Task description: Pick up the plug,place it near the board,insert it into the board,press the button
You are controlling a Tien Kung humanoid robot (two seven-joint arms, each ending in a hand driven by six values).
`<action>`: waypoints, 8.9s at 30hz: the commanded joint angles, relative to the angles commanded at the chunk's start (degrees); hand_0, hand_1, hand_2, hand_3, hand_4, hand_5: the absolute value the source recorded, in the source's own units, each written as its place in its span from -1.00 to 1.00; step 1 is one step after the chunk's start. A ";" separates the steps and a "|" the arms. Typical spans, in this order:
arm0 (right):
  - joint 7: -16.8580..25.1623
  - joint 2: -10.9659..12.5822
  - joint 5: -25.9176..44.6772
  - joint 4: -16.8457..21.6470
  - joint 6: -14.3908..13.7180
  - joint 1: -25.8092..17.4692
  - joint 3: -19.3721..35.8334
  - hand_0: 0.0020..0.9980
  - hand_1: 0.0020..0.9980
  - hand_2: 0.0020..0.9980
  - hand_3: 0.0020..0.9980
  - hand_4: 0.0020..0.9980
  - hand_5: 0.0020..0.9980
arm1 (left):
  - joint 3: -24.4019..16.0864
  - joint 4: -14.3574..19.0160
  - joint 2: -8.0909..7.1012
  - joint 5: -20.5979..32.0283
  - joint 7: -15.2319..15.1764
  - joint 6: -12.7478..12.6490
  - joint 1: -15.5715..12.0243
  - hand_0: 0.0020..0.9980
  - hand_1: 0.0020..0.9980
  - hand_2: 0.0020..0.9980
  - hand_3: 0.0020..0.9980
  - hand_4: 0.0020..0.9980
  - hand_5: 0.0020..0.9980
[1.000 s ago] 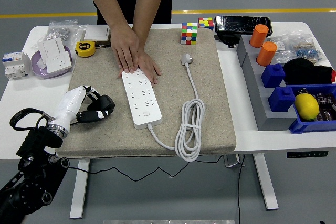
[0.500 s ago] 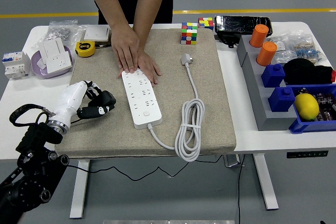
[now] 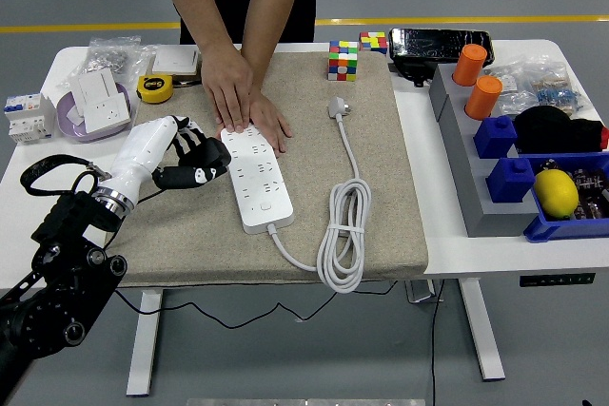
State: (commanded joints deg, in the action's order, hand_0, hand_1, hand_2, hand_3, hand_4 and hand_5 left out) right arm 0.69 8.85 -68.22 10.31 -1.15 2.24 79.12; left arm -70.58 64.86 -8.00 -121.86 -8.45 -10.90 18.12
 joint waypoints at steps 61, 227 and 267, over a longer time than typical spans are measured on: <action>-0.14 0.70 0.08 0.00 0.04 0.62 -0.52 0.86 0.79 0.66 0.72 1.00 1.00 | 17.91 -15.10 -4.00 -1.72 -3.92 -3.70 12.80 -0.05 -0.31 -0.48 -0.39 0.01 -0.71; 0.16 0.25 -0.05 0.00 0.14 0.09 0.44 0.86 0.79 0.66 0.72 1.00 1.00 | -1.82 14.59 1.16 35.15 2.81 7.88 -15.71 1.00 1.00 1.00 1.00 1.00 1.00; 0.06 0.08 0.60 0.00 0.46 0.30 0.06 0.79 0.67 0.63 0.71 1.00 1.00 | 3.67 9.97 -0.74 25.09 2.54 7.80 -13.08 1.00 1.00 1.00 0.95 1.00 1.00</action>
State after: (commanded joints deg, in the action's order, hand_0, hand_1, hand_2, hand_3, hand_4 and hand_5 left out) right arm 0.75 8.92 -67.62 10.31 -0.69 2.54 79.18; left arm -66.91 74.82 -8.74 -96.76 -5.91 -3.11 5.04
